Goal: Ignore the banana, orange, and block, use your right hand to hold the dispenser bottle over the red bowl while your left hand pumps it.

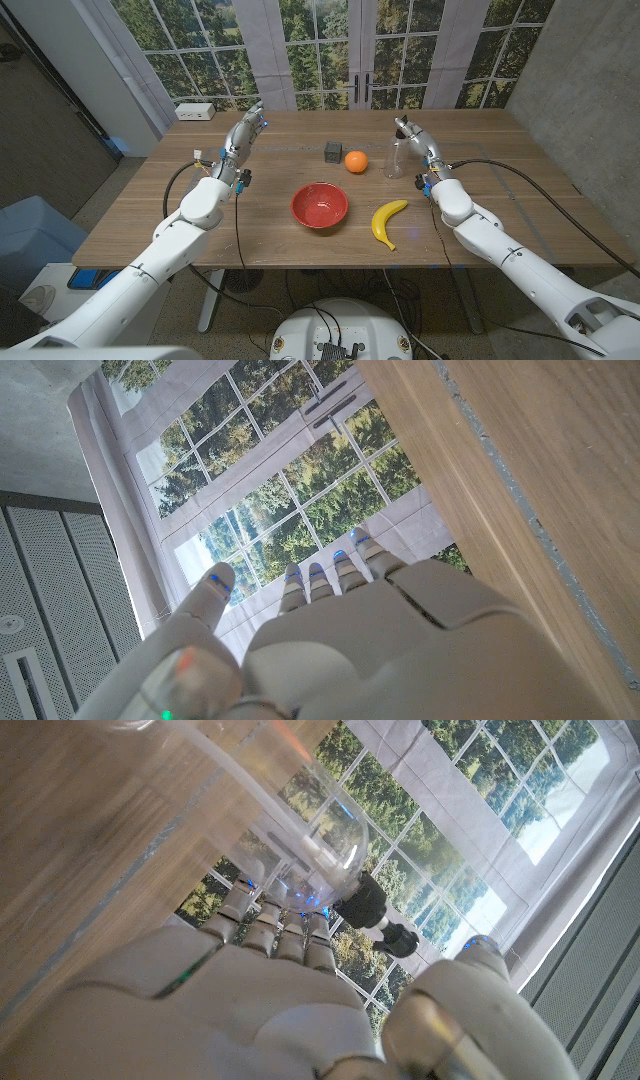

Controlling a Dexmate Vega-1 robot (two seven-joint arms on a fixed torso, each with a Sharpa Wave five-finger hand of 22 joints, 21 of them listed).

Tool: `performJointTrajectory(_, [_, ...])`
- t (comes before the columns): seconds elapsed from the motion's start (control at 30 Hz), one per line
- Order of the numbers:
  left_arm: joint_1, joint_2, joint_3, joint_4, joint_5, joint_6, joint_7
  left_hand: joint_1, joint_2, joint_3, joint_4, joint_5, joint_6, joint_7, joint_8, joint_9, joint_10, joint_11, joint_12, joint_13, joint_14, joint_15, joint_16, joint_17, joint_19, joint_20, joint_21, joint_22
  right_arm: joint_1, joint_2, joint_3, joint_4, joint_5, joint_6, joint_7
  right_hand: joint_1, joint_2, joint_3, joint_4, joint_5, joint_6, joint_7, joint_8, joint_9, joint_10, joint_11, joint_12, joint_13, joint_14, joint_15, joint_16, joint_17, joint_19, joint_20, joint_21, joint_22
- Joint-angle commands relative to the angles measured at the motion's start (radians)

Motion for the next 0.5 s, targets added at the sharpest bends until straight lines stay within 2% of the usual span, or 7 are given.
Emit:
performJointTrajectory(0.03, [0.003, -0.008, -0.010, 0.018, -0.030, -0.017, -0.010, -0.008, 0.024, 0.002, -0.008, 0.001, 0.006, -0.002, -0.002, 0.003, 0.004, -0.002, 0.002, 0.003, -0.001, -0.038, -0.002, 0.002, 0.007, -0.003, -0.001, 0.006, -0.014, 0.029, 0.046, 0.046, 0.158, 0.111, 0.117, -0.020, 0.008, -0.001, 0.015, 0.007, 0.018, -0.002, 0.005, 0.000, 0.009, -0.003, 0.007, -0.007, -0.009, -0.003, 0.008, -0.008, 0.006, -0.020, -0.009, 0.000])
performJointTrajectory(0.33, [0.003, -0.012, -0.019, 0.045, -0.098, -0.015, -0.050, -0.010, 0.024, 0.001, -0.007, 0.001, 0.003, 0.008, -0.003, 0.003, 0.003, -0.003, 0.002, 0.003, -0.003, -0.039, -0.002, 0.003, 0.007, -0.005, -0.001, 0.006, -0.030, 0.043, 0.071, 0.041, 0.203, 0.132, 0.128, -0.028, 0.022, 0.001, 0.020, 0.009, 0.029, 0.003, 0.005, -0.003, 0.017, -0.003, 0.009, -0.019, -0.016, -0.002, 0.007, -0.024, 0.008, -0.031, -0.021, 0.000])
performJointTrajectory(0.5, [0.005, -0.013, -0.024, 0.062, -0.138, -0.014, -0.074, -0.011, 0.025, 0.000, -0.005, 0.001, 0.001, 0.019, -0.004, 0.003, 0.002, 0.001, 0.001, 0.003, -0.005, -0.041, -0.002, 0.004, 0.008, -0.005, -0.002, 0.006, -0.031, 0.045, 0.080, 0.047, 0.255, 0.139, 0.178, -0.029, 0.029, 0.003, 0.021, 0.010, 0.032, 0.006, 0.004, -0.003, 0.018, -0.006, 0.008, -0.024, -0.019, -0.002, 0.006, -0.032, 0.008, -0.035, -0.026, 0.000])
